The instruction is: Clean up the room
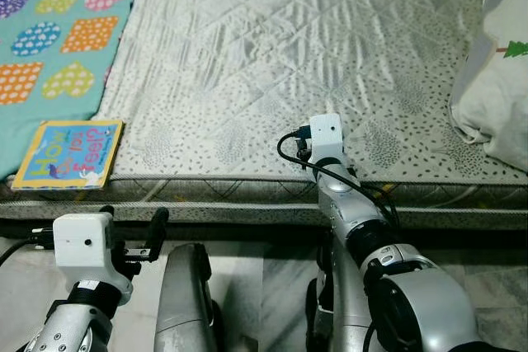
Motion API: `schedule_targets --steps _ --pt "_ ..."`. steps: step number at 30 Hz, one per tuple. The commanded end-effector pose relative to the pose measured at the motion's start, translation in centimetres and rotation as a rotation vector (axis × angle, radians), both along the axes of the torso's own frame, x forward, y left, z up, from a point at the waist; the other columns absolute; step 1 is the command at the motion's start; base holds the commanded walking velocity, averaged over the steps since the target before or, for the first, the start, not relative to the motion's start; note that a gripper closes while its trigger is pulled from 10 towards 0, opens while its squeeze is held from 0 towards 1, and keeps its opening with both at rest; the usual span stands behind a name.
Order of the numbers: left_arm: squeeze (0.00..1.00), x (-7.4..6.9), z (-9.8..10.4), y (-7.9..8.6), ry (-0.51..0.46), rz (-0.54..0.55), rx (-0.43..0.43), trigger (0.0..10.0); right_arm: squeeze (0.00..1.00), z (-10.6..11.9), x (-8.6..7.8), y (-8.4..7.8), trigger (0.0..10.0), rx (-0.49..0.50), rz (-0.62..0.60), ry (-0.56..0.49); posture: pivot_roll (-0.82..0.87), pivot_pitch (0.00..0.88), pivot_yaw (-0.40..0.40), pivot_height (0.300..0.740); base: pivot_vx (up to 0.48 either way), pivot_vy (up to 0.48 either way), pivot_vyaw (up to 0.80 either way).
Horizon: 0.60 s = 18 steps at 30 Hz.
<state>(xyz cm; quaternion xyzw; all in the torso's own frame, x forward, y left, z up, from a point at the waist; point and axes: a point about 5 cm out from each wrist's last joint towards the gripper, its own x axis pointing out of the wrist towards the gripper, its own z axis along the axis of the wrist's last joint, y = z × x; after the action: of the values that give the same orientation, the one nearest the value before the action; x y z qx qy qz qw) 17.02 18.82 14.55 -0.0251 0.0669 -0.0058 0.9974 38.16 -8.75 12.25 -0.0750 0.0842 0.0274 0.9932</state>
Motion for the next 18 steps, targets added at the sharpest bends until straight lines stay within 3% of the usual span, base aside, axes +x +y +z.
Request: schedule_targets --steps 1,10,11,13,14,18 --pt "0.0 -0.6 0.0 0.1 0.021 0.016 0.008 10.0 0.0 -0.4 -0.2 0.4 10.0 -0.041 -0.003 0.013 0.15 0.377 0.07 0.544 0.0 0.0 0.0" --pt "0.0 -1.2 0.0 0.2 0.044 0.028 0.006 10.0 0.0 0.8 0.3 0.9 10.0 -0.224 -0.07 -0.047 0.16 0.385 0.066 0.544 0.0 0.0 0.0" --pt "0.0 -1.2 0.0 0.2 0.045 0.029 0.006 10.0 0.0 0.8 0.3 1.1 8.8 -0.232 -0.065 -0.049 0.16 0.384 0.065 0.544 0.0 0.0 0.0" --pt "0.0 -1.2 0.0 0.2 0.046 0.03 0.006 10.0 0.0 0.8 0.3 1.2 8.8 -0.235 -0.061 -0.05 0.16 0.384 0.065 0.544 0.0 0.0 0.0" --pt "0.0 -1.2 0.0 0.2 0.048 0.032 0.006 10.0 0.0 0.7 0.2 1.4 0.0 -0.246 -0.057 -0.057 0.17 0.381 0.062 0.544 0.0 0.0 0.0" --pt "0.0 -1.2 0.0 0.4 0.049 0.043 0.007 10.0 0.0 0.3 0.0 1.3 0.0 -0.262 -0.059 -0.055 0.16 0.375 0.057 0.544 0.0 0.0 0.0"
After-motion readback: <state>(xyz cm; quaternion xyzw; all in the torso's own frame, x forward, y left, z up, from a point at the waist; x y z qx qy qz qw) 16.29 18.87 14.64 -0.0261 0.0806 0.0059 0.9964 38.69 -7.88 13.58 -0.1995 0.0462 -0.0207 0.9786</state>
